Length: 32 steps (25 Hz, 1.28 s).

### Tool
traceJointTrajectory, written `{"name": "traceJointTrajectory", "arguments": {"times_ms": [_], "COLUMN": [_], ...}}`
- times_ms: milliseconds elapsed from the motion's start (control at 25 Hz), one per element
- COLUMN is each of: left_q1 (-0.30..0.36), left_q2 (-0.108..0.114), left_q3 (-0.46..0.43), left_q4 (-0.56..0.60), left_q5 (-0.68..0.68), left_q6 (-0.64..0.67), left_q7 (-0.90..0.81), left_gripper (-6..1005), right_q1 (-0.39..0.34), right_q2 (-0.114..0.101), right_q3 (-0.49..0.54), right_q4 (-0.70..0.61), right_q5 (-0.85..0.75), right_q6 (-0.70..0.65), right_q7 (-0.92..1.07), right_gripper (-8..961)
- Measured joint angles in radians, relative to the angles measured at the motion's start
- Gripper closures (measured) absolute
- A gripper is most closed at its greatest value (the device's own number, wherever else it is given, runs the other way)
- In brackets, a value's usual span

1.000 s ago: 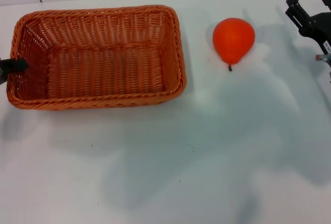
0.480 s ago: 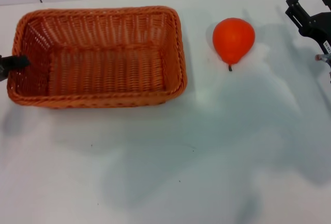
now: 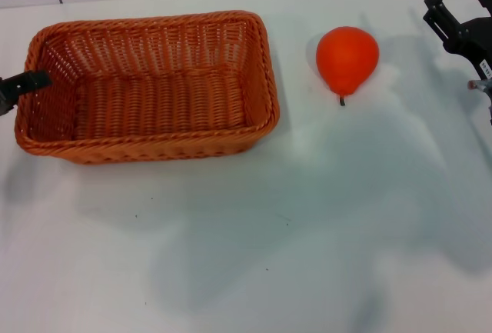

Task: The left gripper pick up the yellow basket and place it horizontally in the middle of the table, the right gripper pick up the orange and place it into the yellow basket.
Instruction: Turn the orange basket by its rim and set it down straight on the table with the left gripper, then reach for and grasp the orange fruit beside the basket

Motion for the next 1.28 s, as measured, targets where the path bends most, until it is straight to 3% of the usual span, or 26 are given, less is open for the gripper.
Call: {"name": "traceJointTrajectory", "arguments": {"times_ms": [200, 480, 720, 1040, 1280], "left_q1": [0.004, 0.014, 0.054, 0.085, 0.092], "left_q2": [0.0, -0.001, -0.001, -0.003, -0.004], "left_q3": [-0.004, -0.009, -0.02, -0.023, -0.024], "left_q4": [0.001, 0.074, 0.115, -0.023, -0.095], "left_q5": [-0.028, -0.077, -0.287, -0.563, -0.618], "left_q6": [0.005, -0.001, -0.023, -0.015, -0.009], "left_q7": [0.042, 0.119, 0.287, 0.534, 0.609], "left_gripper": [300, 266, 251, 250, 250], "right_q1": [0.0, 0.0, 0.009, 0.069, 0.087], "right_q2": [0.0, 0.0, -0.001, -0.005, -0.011], "right_q3": [0.0, -0.031, -0.089, -0.097, -0.093], "right_q4": [0.001, 0.001, -0.011, -0.013, -0.019], "right_q5": [-0.001, -0.002, -0.013, -0.201, -0.237], "right_q6": [0.0, -0.002, 0.002, 0.154, 0.246], "right_q7": [0.001, 0.002, 0.042, 0.236, 0.298], "right_gripper": [7, 7, 8, 8, 7]}}
